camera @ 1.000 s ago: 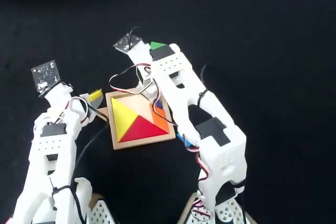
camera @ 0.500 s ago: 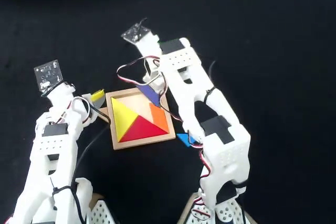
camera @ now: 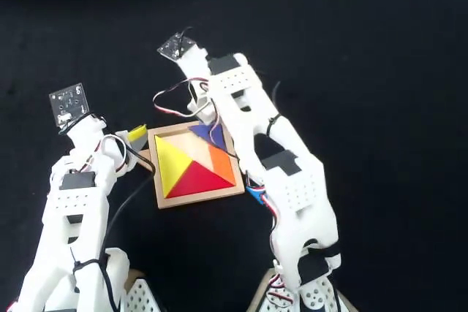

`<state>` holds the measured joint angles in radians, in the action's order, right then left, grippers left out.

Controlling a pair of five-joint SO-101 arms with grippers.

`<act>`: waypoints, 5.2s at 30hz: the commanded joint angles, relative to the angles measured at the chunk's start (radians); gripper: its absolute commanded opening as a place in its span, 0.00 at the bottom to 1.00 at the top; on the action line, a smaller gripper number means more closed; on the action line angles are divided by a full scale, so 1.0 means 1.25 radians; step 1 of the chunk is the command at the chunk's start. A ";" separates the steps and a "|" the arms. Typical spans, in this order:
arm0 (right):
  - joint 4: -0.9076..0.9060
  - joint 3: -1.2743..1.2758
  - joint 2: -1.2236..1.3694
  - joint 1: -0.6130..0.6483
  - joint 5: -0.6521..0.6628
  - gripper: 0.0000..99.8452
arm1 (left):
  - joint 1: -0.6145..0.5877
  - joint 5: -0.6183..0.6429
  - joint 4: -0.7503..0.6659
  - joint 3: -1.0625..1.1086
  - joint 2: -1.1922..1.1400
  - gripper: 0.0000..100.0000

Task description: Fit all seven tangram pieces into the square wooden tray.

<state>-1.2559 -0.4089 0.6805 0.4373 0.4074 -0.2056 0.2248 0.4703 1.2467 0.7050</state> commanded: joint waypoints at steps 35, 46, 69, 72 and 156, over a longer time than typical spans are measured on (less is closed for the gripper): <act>-0.161 0.138 -0.355 0.076 -0.027 0.01 | 0.013 0.004 -0.059 0.017 -0.001 0.32; -0.203 0.436 -1.011 -0.211 0.022 0.01 | 0.276 -0.157 0.277 -0.196 0.015 0.32; 0.276 0.990 -0.994 -0.614 -0.112 0.01 | 0.768 -0.795 0.463 -0.643 -0.470 0.32; 0.297 0.946 -0.906 -0.662 -0.113 0.01 | 0.765 -0.858 0.473 -0.702 -0.529 0.32; 0.297 0.740 -0.634 -0.804 -0.177 0.01 | 0.484 -0.832 1.032 -1.580 -0.980 0.06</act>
<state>-0.9014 0.5746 -0.1128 -0.5585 0.1956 0.5140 -0.7787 1.7131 -0.6728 -0.5378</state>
